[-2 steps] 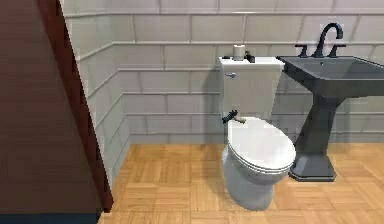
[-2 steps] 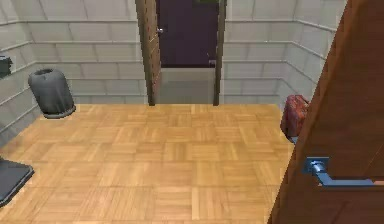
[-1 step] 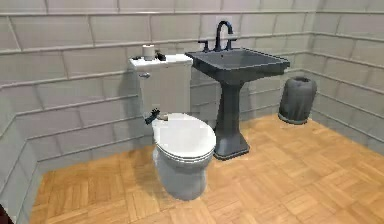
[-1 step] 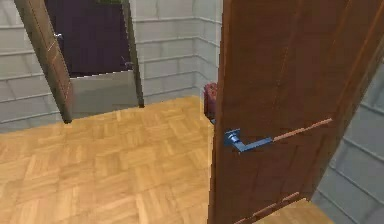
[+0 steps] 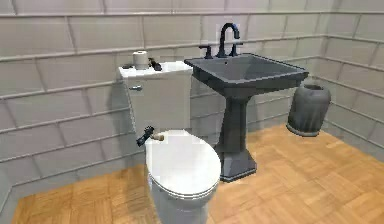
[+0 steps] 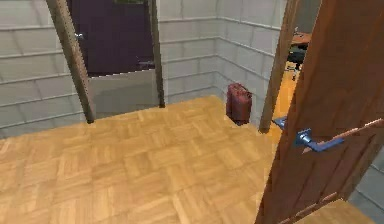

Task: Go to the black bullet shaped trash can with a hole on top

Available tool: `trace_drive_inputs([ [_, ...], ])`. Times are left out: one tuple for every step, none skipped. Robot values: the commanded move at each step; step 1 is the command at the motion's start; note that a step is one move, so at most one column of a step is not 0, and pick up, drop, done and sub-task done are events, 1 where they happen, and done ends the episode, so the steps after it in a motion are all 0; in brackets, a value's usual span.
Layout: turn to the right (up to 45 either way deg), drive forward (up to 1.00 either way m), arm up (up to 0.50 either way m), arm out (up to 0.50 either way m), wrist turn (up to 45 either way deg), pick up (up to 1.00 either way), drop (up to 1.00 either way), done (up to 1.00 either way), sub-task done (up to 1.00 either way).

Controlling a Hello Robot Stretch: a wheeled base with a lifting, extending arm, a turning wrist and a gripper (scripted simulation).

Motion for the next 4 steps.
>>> trace_drive_inputs([
  [45.0, 0.0, 0.0, 0.0, 0.0, 0.0, 0.0, 0.0, 0.0],
  [3.0, 0.0, 0.0, 0.0, 0.0, 0.0, 0.0, 0.0, 0.0],
  [0.0, 1.0, 0.0, 0.0, 0.0, 0.0, 0.0, 0.0, 0.0],
  [0.0, 0.8, 0.0, 0.0, 0.0, 0.0, 0.0, 0.0, 0.0],
])
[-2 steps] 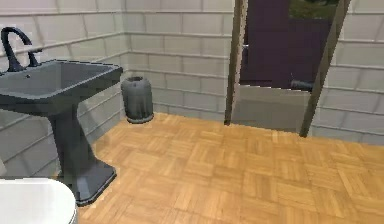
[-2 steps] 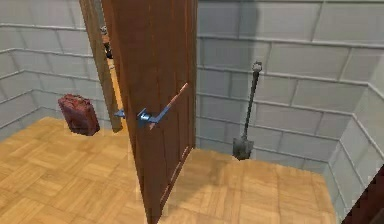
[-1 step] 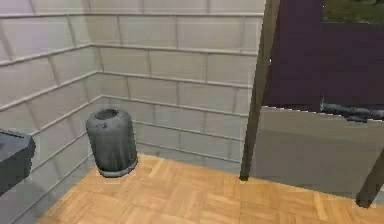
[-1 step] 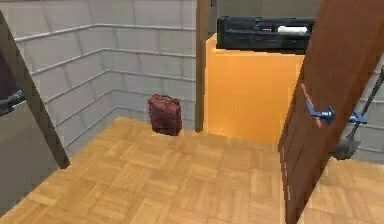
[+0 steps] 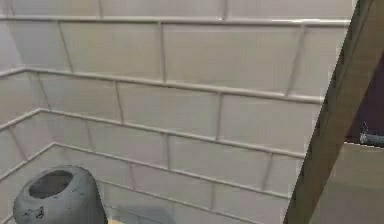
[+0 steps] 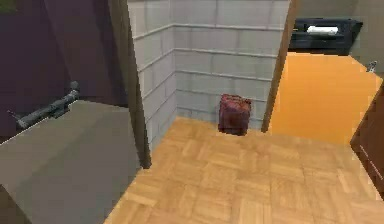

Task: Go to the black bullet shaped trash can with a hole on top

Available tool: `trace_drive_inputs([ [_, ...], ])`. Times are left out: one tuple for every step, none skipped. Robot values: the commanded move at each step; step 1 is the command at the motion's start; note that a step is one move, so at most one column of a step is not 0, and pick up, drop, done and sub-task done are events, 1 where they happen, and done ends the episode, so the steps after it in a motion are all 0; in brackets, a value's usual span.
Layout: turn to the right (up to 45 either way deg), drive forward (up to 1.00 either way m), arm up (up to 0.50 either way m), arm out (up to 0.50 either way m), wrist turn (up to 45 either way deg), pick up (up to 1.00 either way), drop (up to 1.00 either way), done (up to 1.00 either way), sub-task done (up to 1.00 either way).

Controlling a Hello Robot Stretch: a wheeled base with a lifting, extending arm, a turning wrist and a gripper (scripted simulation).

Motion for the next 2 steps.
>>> trace_drive_inputs([
  [-39.0, 0.0, 0.0, 0.0, 0.0, 0.0, 0.0, 0.0, 0.0],
  [0.0, 0.0, 0.0, 0.0, 0.0, 0.0, 0.0, 1.0, 0.0],
])
